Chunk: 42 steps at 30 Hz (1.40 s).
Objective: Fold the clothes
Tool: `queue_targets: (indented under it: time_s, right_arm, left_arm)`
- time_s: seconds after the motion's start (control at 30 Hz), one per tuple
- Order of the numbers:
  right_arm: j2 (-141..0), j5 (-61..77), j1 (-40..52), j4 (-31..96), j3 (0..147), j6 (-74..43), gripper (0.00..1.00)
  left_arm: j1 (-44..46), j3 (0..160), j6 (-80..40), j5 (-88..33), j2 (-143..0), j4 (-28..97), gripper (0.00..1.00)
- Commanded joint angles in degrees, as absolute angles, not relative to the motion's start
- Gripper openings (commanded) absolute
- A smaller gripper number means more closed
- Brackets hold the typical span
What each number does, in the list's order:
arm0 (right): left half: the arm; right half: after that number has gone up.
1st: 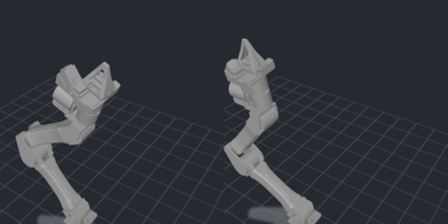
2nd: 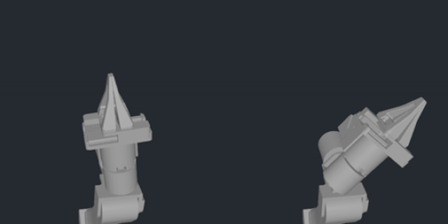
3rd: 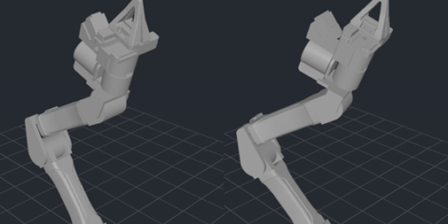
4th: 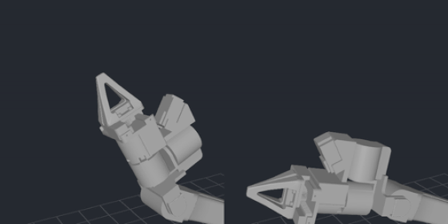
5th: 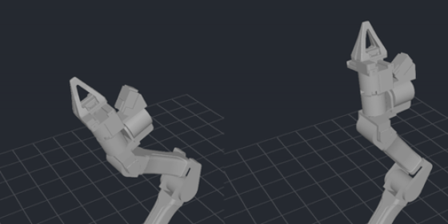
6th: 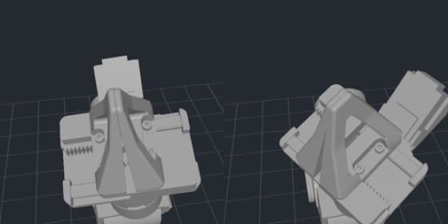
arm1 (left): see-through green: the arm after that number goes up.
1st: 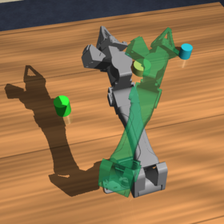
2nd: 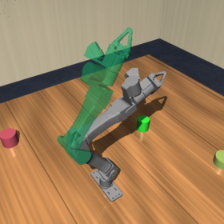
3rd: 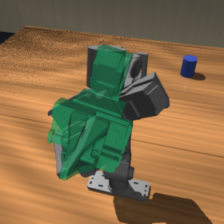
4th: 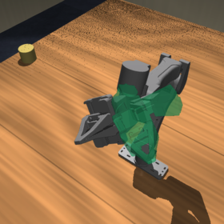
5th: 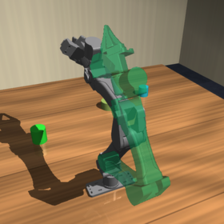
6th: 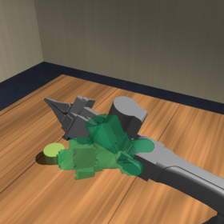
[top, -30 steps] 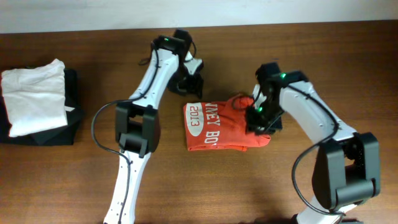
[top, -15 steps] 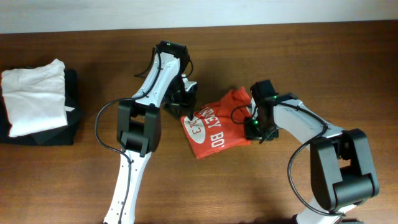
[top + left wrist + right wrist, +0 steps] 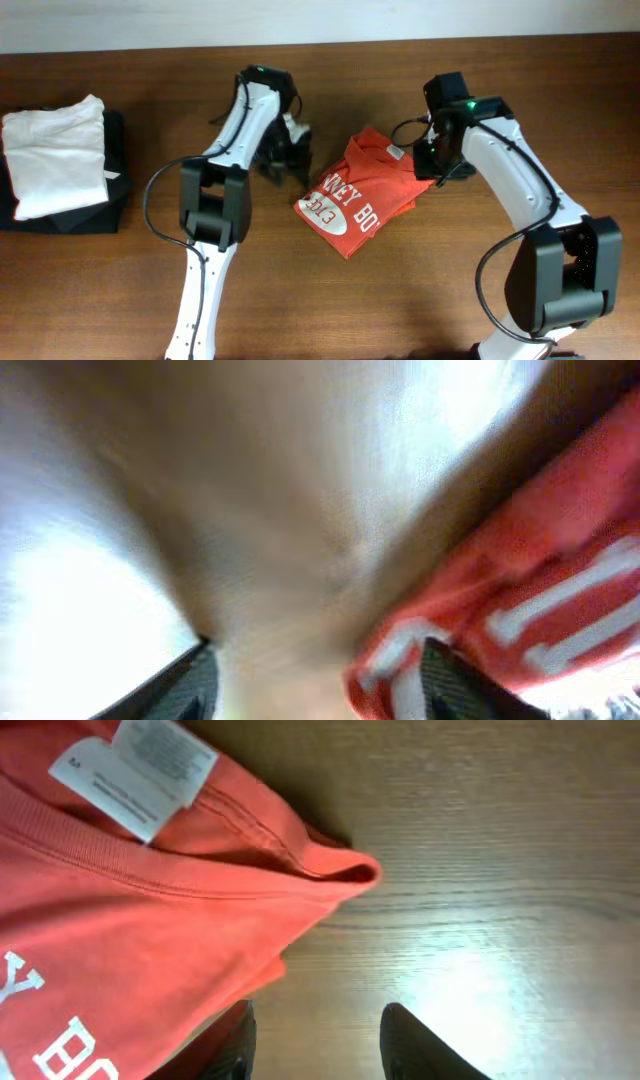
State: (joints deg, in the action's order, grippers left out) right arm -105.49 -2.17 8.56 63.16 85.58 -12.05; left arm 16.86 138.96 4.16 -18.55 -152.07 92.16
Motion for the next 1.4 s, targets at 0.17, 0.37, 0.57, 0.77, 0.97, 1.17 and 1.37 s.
queue_targets:
  time_s: [0.17, 0.37, 0.57, 0.77, 0.97, 1.17, 1.37]
  right_arm:
    - [-105.47, -3.25, 6.68, 69.76, 87.07, -12.91, 0.47]
    - [-105.47, -3.25, 6.66, 72.07, 87.07, -12.88, 0.47]
    - [-105.47, -3.27, 6.66, 73.19, 87.07, -12.88, 0.47]
    - [-105.47, -3.29, 6.66, 74.15, 87.07, -12.88, 0.47]
    - [-105.47, -3.29, 6.66, 74.13, 87.07, -12.91, 0.47]
    - [-105.47, -3.33, 6.66, 74.13, 87.07, -12.88, 0.47]
    - [-105.47, -6.87, 6.04, 74.13, 87.07, -12.86, 0.47]
  left_arm:
    - [15.66, 141.99, 22.22, -42.68, -151.06, 79.33, 0.99]
    - [18.39, 139.81, 22.83, -49.25, -151.81, 71.77, 0.99]
    - [21.28, 139.63, 22.44, -51.83, -155.28, 71.31, 0.99]
    - [23.88, 139.63, 22.39, -51.68, -160.90, 75.24, 0.90]
    - [24.34, 139.65, 22.39, -51.27, -161.27, 77.54, 0.42]
    - [23.88, 139.65, 22.39, -51.00, -161.27, 77.52, 0.01]
    - [18.00, 146.04, 14.09, -34.20, -160.97, 79.48, 0.01]
